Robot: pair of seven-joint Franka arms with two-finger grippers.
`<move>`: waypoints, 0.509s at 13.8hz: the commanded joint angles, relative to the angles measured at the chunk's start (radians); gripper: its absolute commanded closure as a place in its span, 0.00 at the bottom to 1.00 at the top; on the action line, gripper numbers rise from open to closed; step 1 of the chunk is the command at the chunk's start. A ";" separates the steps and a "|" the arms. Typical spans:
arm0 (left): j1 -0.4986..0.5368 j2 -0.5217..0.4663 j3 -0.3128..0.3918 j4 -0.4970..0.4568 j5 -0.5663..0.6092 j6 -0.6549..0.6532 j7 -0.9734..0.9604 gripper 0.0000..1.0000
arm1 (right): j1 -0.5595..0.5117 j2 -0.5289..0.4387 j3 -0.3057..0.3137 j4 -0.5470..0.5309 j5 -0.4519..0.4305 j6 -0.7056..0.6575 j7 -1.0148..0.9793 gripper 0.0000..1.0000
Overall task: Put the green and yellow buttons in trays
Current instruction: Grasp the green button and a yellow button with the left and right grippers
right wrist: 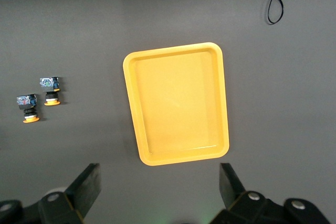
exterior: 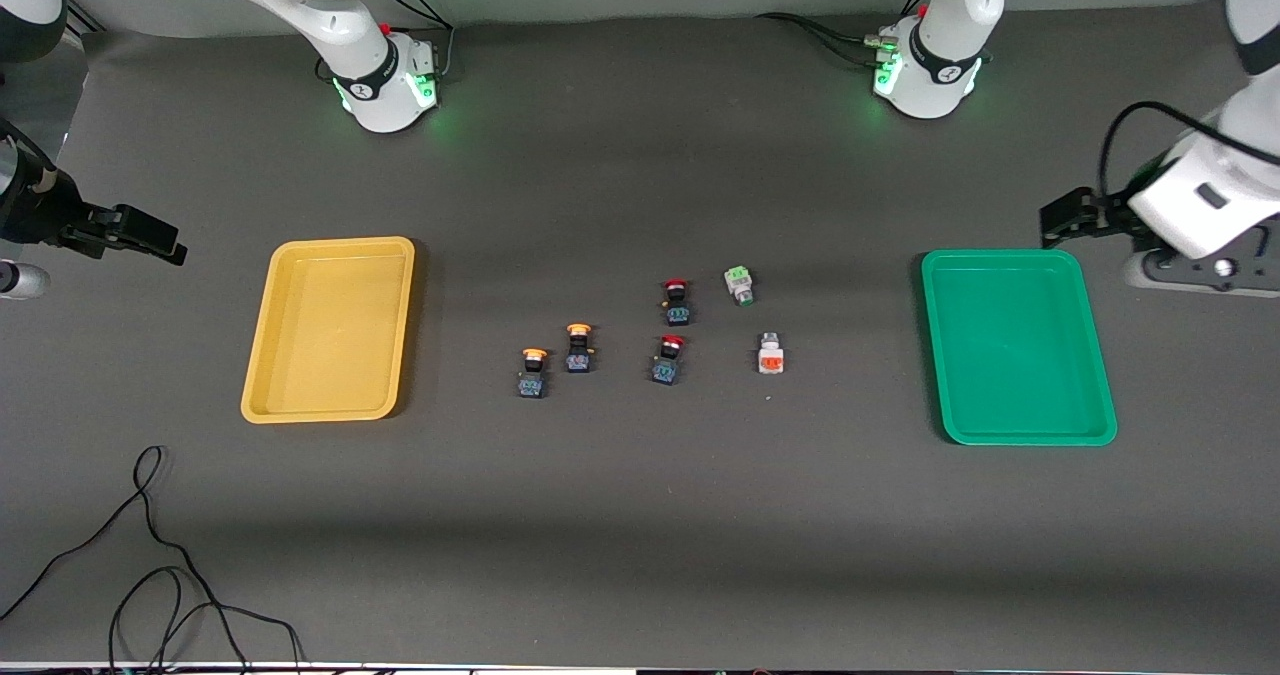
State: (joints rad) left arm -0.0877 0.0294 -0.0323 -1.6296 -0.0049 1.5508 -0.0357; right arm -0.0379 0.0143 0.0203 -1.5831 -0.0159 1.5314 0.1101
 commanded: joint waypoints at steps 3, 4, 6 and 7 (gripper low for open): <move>-0.215 -0.080 0.008 -0.167 -0.010 0.135 -0.338 0.00 | 0.004 0.012 -0.005 0.025 -0.004 -0.017 -0.010 0.00; -0.272 -0.074 0.008 -0.179 -0.010 0.168 -0.437 0.00 | 0.004 0.012 -0.006 0.022 -0.004 -0.017 -0.010 0.00; -0.374 -0.065 0.008 -0.205 -0.009 0.231 -0.603 0.00 | 0.004 0.012 -0.008 0.022 -0.004 -0.017 -0.015 0.00; -0.415 -0.063 0.008 -0.220 -0.007 0.256 -0.662 0.00 | 0.004 0.012 -0.010 0.022 -0.004 -0.017 -0.030 0.00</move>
State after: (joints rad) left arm -0.4204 -0.0023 -0.0429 -1.7880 -0.0160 1.7496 -0.5704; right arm -0.0383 0.0150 0.0183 -1.5831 -0.0159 1.5300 0.1082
